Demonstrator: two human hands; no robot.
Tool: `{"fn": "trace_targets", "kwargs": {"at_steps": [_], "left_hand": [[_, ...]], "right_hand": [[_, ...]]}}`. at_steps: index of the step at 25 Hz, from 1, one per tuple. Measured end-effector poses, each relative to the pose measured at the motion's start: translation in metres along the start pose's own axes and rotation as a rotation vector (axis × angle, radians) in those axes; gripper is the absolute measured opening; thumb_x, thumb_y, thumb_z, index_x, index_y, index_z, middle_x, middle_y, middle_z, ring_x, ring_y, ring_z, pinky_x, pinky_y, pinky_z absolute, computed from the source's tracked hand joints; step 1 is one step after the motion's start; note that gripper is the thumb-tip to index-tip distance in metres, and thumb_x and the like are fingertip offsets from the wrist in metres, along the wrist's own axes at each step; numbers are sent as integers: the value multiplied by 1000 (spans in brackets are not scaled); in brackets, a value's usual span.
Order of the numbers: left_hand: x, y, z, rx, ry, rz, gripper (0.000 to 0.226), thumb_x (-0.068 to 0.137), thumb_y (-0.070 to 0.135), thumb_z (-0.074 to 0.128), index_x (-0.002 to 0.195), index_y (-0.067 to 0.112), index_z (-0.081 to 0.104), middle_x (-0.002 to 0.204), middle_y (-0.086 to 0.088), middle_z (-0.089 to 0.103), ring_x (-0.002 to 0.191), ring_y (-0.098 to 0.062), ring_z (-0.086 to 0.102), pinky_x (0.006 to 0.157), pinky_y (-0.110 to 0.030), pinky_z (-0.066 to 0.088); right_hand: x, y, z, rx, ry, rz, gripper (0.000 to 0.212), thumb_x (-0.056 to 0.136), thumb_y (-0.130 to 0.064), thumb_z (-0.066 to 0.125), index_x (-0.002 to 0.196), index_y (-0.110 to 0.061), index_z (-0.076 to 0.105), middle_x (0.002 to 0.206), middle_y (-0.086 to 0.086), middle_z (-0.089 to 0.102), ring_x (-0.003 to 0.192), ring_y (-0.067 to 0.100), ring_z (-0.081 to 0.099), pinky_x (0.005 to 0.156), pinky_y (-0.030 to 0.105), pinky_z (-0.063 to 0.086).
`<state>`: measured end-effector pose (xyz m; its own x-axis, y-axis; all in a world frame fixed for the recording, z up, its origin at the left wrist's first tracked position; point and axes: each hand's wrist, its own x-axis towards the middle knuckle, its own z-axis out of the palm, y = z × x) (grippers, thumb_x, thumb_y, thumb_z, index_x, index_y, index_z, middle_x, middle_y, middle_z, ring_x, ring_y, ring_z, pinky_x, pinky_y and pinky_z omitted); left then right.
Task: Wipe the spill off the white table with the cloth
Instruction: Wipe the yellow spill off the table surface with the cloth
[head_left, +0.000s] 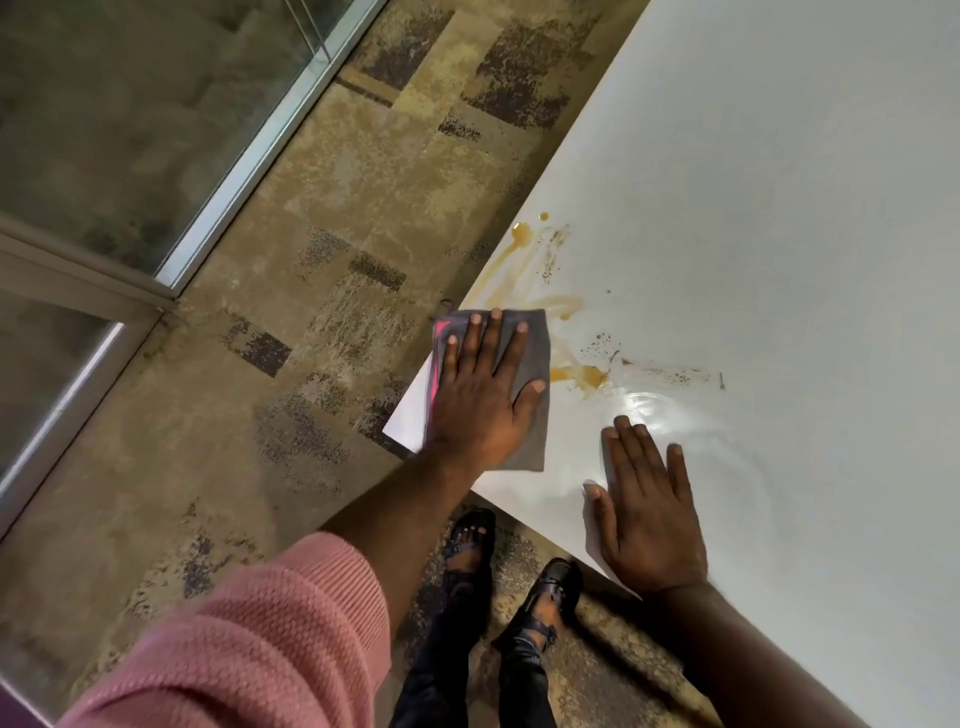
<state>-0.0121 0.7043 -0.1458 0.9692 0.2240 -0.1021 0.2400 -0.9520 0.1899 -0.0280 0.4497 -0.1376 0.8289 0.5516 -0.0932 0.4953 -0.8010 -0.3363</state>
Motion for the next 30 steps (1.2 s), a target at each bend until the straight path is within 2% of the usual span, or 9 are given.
{"fn": "trace_targets", "kwargs": {"at_steps": [5, 9, 13, 18, 20, 23, 27, 30], "left_hand": [[-73, 14, 16, 37, 11, 37, 73, 103, 57, 37, 166, 23, 21, 174, -10, 15, 162, -31, 7, 130, -55, 9], [-38, 31, 9, 12, -32, 96, 73, 104, 59, 35, 166, 25, 17, 175, -10, 11, 162, -32, 5, 130, -55, 6], [3, 52, 9, 23, -5, 124, 71, 105, 59, 31, 166, 23, 20, 173, -13, 16, 162, -33, 8, 130, -55, 6], [-59, 64, 19, -4, -72, 158, 73, 105, 59, 30, 167, 25, 10, 175, -9, 6, 162, -28, -3, 131, -55, 3], [-72, 71, 20, 8, -102, 160, 73, 105, 59, 29, 167, 25, 9, 175, -9, 5, 162, -30, -3, 130, -56, 3], [-51, 99, 16, 32, -103, 175, 73, 106, 57, 28, 167, 22, 9, 175, -12, 6, 162, -32, 0, 130, -56, 1], [-27, 145, 16, -10, -138, 225, 71, 107, 52, 25, 167, 20, 3, 175, -10, -2, 162, -31, -9, 130, -53, -6], [-26, 133, 6, -121, -123, 229, 71, 106, 51, 29, 166, 19, 7, 175, -8, 2, 162, -27, -6, 131, -50, -6]], "right_hand": [[0, 3, -4, 109, 22, -27, 63, 106, -33, 34, 163, -9, 26, 173, 7, 21, 161, 23, 14, 128, 57, 15], [0, 5, -4, 158, 29, -8, 64, 105, -29, 40, 164, -10, 24, 173, 7, 19, 161, 24, 13, 128, 56, 14], [-1, 5, -2, 190, 50, 24, 64, 105, -33, 35, 165, -15, 21, 174, 4, 17, 161, 20, 10, 130, 48, 7], [-5, 6, -7, 288, 127, 35, 62, 106, -33, 31, 165, -13, 22, 173, 6, 18, 162, 22, 10, 131, 46, 3], [-6, 7, -11, 343, 189, 63, 61, 107, -32, 31, 164, -16, 21, 173, 6, 18, 161, 22, 11, 131, 46, 2], [-8, 14, -18, 378, 254, 142, 61, 107, -35, 30, 163, -13, 24, 171, 9, 20, 161, 21, 12, 131, 46, 2], [-14, 30, -30, 334, 308, 206, 63, 107, -38, 28, 161, -8, 28, 170, 7, 19, 161, 14, 8, 131, 44, 0], [-14, 33, -36, 286, 288, 222, 63, 107, -40, 28, 162, -9, 26, 171, 8, 20, 161, 14, 8, 131, 48, 3]]}}
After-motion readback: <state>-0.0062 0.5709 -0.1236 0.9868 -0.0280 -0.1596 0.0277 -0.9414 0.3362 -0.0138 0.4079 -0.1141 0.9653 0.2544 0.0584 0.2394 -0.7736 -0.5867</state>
